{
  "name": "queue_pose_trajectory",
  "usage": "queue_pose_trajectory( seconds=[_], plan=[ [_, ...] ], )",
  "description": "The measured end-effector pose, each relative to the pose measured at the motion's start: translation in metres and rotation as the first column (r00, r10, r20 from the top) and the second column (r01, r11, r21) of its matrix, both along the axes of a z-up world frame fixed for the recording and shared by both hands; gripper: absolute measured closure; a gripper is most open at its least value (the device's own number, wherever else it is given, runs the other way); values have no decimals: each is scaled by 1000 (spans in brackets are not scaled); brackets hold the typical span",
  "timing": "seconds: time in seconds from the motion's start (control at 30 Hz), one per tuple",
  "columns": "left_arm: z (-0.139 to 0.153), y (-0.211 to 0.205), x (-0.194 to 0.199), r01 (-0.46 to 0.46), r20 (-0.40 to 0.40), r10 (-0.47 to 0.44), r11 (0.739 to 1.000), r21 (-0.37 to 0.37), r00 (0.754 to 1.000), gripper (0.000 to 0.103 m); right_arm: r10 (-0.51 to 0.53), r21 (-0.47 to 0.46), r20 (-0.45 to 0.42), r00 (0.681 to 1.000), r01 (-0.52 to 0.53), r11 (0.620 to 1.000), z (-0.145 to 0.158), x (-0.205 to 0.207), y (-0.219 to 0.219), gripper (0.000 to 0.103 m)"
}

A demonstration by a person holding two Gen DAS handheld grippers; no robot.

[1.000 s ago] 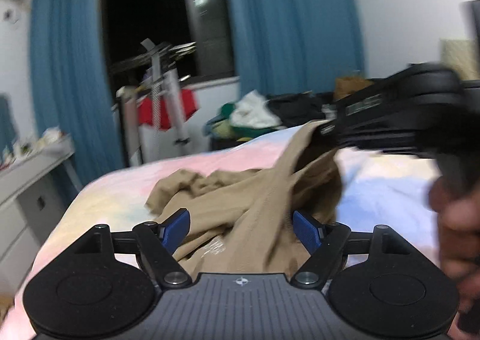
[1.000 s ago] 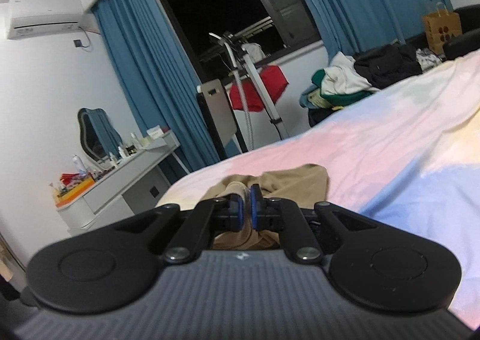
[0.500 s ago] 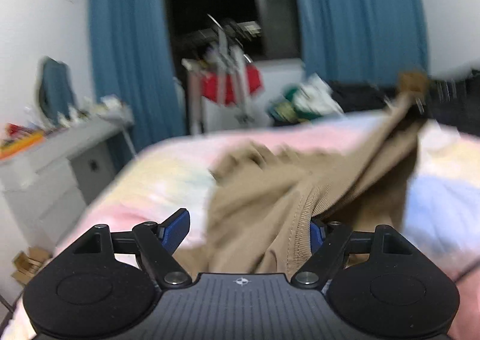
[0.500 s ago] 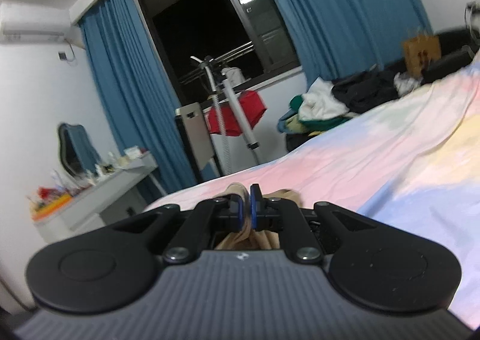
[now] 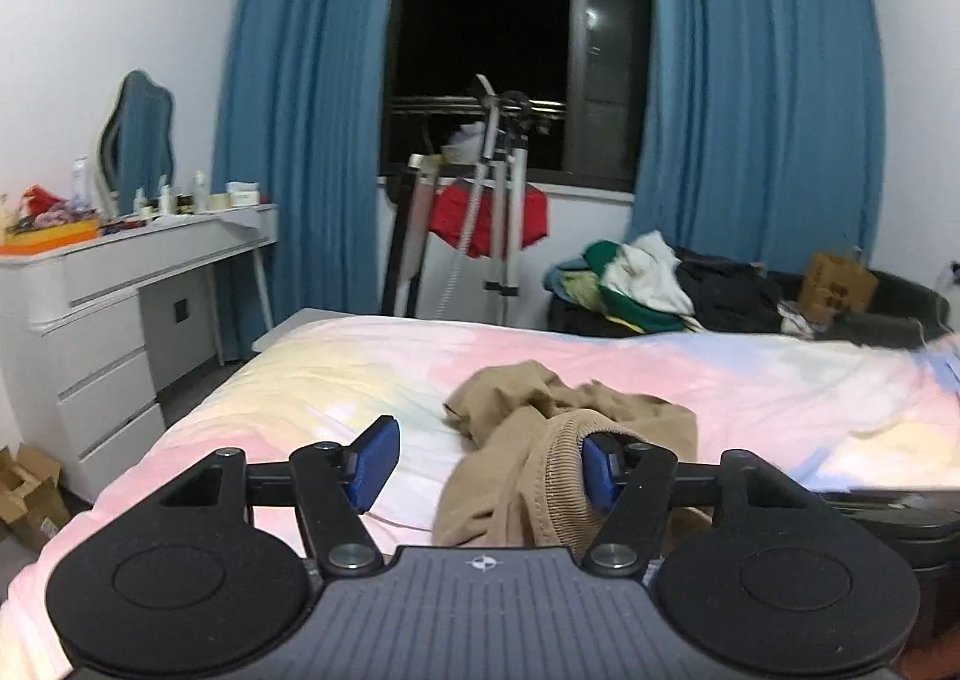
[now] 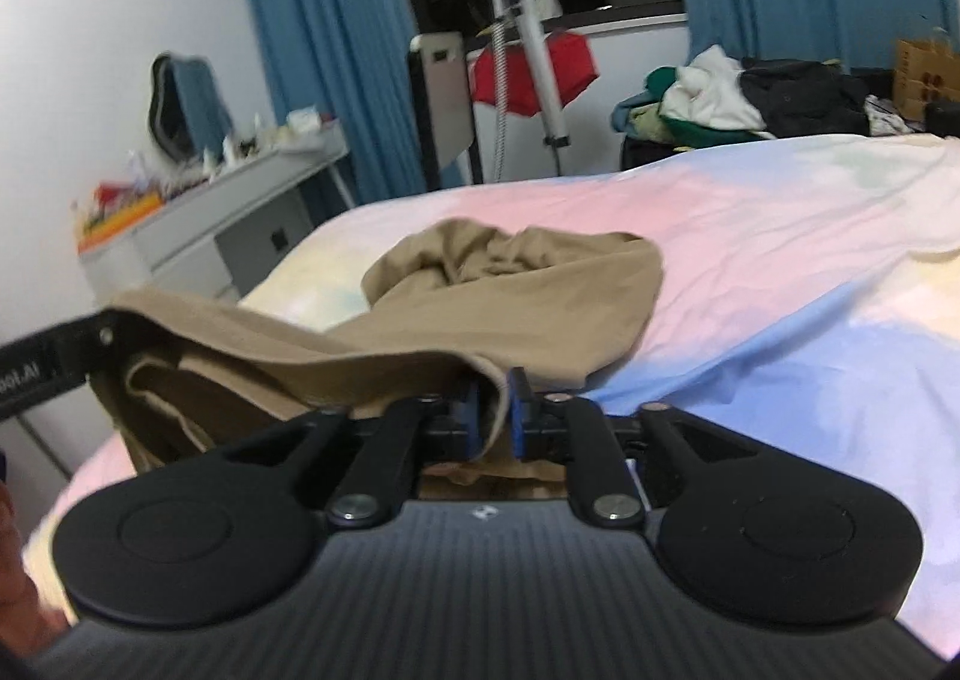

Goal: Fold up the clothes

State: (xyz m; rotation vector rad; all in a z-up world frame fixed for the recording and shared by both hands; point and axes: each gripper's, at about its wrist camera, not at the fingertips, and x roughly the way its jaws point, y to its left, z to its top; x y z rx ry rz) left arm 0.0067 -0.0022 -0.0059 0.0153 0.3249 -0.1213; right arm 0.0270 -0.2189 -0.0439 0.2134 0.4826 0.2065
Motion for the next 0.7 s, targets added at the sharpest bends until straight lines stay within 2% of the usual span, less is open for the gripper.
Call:
queue_pose_trajectory(
  seconds=[0.03, 0.13, 0.2, 0.27, 0.3, 0.33, 0.4, 0.47, 0.5, 0.57, 0.7],
  plan=[
    [0, 1, 1, 14, -4, -14, 1000, 4, 1000, 39, 16, -13, 3, 1000, -16, 1000, 0, 0, 3, 67],
    [-5, 2, 4, 30, -22, -29, 999, 21, 999, 39, 52, -52, 31, 998, -51, 997, 3, 0, 12, 50],
    [-9, 2, 6, 40, -34, -39, 999, 32, 999, 39, 63, -96, 49, 997, -58, 994, 4, 2, 15, 49],
    [-12, 2, 7, 51, -46, -49, 998, 43, 998, 39, 71, -146, 26, 997, -67, 987, 1, 8, 15, 49],
    [-14, 2, 8, 56, -52, -53, 997, 49, 997, 39, 77, -156, 9, 997, -74, 985, 0, 11, 13, 49],
    [-14, 3, 9, 54, -56, -51, 997, 48, 997, 39, 88, -126, -25, 996, -91, 988, -2, 15, 8, 49],
    [-15, 4, 13, 60, -70, -57, 997, 41, 996, 38, 117, -41, -89, 989, -121, 992, -6, 22, -4, 57],
    [-16, 5, 16, 71, -87, -69, 997, 27, 994, 37, 126, 24, -119, 985, -124, 992, -8, 23, -14, 75],
    [-17, 5, 17, 77, -95, -75, 997, 20, 993, 37, 126, 47, -117, 985, -121, 992, -7, 22, -17, 91],
    [-18, 5, 21, 88, -111, -87, 996, 5, 990, 37, 122, 91, -107, 987, -113, 989, -5, 19, -23, 95],
    [-20, 6, 27, 110, -143, -112, 994, -24, 983, 33, 90, 156, 26, 996, -93, 983, 11, 5, -29, 96]
  ],
)
